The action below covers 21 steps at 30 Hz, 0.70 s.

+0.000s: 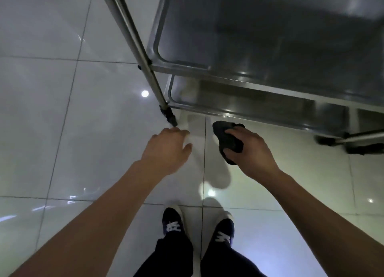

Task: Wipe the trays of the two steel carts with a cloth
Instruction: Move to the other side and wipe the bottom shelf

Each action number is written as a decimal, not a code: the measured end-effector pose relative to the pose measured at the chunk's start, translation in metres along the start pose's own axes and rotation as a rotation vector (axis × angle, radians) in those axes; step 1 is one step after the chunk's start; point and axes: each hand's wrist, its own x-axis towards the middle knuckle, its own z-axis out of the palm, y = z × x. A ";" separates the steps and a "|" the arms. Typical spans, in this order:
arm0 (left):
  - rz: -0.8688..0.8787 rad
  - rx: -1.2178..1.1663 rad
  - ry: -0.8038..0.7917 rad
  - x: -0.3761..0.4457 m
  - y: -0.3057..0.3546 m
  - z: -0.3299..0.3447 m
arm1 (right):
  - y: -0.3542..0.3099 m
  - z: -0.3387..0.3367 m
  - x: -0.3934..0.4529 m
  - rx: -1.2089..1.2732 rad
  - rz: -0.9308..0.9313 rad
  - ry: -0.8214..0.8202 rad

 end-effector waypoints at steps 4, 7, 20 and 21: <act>0.012 -0.004 0.111 0.058 -0.027 0.041 | 0.028 0.044 0.059 0.003 -0.054 0.047; 0.029 -0.033 0.156 0.094 -0.049 0.069 | 0.048 0.069 0.096 0.015 -0.048 0.072; 0.075 0.098 0.137 0.198 -0.120 0.103 | 0.101 0.130 0.199 0.103 -0.030 0.270; 0.081 0.103 0.152 0.205 -0.122 0.105 | 0.104 0.134 0.208 0.080 -0.038 0.301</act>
